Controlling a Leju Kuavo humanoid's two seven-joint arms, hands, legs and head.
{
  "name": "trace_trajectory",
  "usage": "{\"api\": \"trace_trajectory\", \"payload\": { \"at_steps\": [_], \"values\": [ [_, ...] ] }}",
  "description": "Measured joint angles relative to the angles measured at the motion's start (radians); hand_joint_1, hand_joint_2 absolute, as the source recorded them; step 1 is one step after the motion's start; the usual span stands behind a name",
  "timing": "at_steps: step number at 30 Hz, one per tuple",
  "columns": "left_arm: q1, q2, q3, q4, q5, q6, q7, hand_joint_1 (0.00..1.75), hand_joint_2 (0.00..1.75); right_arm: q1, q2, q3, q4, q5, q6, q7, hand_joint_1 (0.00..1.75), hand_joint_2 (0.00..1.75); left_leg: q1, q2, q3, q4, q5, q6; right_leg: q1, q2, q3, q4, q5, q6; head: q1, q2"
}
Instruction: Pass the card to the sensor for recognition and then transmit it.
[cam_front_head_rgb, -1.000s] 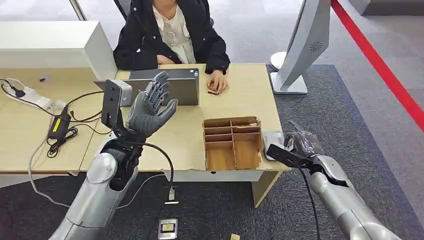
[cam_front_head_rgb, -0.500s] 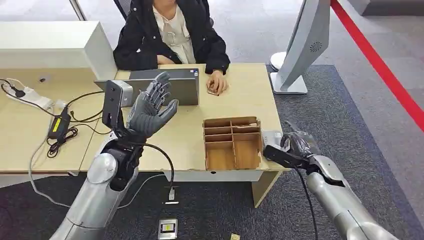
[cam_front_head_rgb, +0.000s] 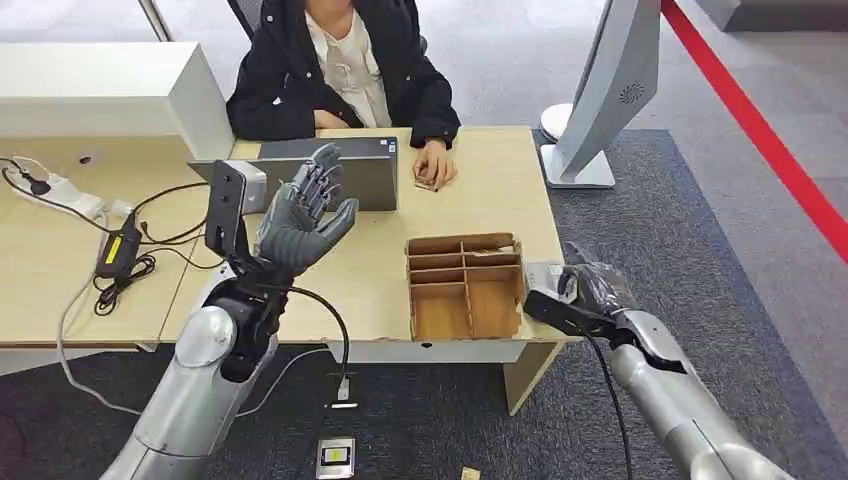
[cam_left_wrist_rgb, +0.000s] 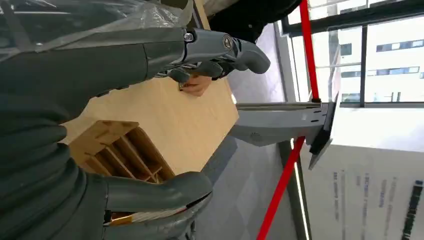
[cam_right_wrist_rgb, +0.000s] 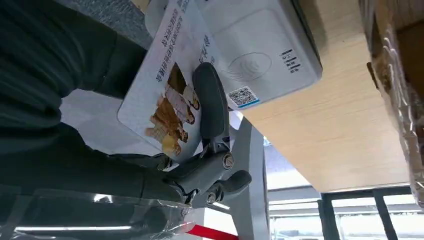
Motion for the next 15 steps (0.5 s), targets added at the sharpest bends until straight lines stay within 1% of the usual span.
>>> {"api": "trace_trajectory", "payload": {
  "at_steps": [4,8,15],
  "values": [
    [0.0,0.0,0.0,0.0,0.0,0.0,0.0,0.0,1.75,-0.005,0.0,-0.002,0.006,0.0,-0.017,-0.007,1.75,1.75,0.0,0.0,0.0,0.0,0.0,0.0,0.0,0.0,0.0,0.0,0.0,0.0,0.0,0.0],
    [0.0,0.0,0.0,0.0,0.001,0.0,0.0,0.0,1.75,-0.038,-0.008,-0.01,0.007,0.0,-0.049,-0.017,1.75,1.75,0.0,0.0,0.0,0.0,0.0,0.0,0.0,0.0,0.0,0.0,0.0,0.0,0.0,0.0],
    [0.0,0.0,-0.002,0.0,0.002,0.001,-0.011,0.0,1.75,-0.135,-0.034,-0.04,-0.023,0.01,-0.028,-0.026,1.75,1.75,-0.001,0.0,0.0,0.0,0.0,0.0,-0.001,0.0,0.0,0.0,0.0,0.001,0.0,0.0]
  ]
}}
